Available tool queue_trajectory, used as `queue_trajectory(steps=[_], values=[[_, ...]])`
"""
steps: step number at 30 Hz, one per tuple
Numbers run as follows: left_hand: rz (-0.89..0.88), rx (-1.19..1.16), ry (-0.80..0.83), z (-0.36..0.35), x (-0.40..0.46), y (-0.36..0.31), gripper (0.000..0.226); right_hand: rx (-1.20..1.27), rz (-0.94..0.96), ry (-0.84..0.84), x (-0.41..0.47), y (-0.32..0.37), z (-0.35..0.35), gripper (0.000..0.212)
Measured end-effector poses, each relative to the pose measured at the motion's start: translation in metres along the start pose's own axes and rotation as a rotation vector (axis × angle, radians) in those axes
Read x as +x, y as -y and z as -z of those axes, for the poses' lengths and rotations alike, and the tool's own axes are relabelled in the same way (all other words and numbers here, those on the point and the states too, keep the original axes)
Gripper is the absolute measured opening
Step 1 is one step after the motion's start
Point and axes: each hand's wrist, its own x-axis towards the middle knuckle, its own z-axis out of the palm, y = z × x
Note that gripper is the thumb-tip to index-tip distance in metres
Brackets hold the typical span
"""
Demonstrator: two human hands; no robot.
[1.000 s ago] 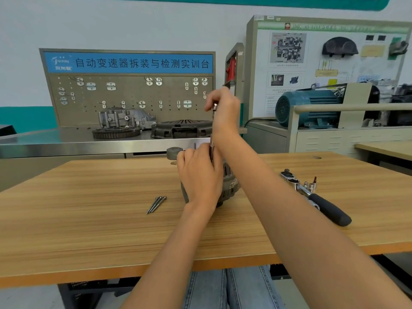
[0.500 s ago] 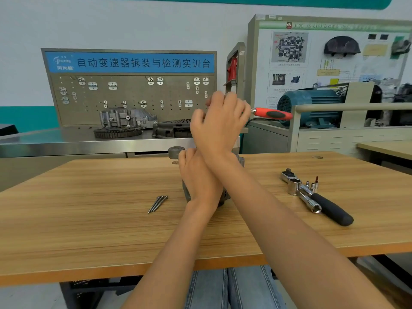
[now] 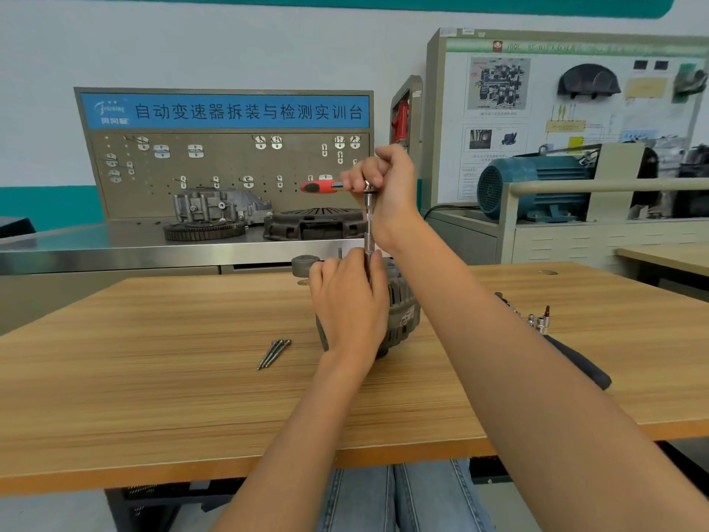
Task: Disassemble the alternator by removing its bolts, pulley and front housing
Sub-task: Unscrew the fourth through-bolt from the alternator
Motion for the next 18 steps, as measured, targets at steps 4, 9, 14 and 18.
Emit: queue_trajectory(steps=[4,9,14,18], values=[[0.005,-0.003,0.004,0.0,0.001,0.001,0.024,-0.153,0.101,-0.149,-0.005,-0.009,-0.006,0.05],[-0.019,0.023,0.022,0.001,0.001,0.005,0.027,-1.376,0.675,-0.449,-0.023,-0.04,-0.005,0.013],[0.008,0.048,0.064,-0.001,0.002,0.005,0.023,-1.122,0.676,-0.415,-0.021,-0.034,-0.012,0.02],[0.012,-0.048,0.032,0.001,0.001,0.002,0.021,-0.355,0.26,-0.213,-0.01,-0.012,-0.007,0.046]])
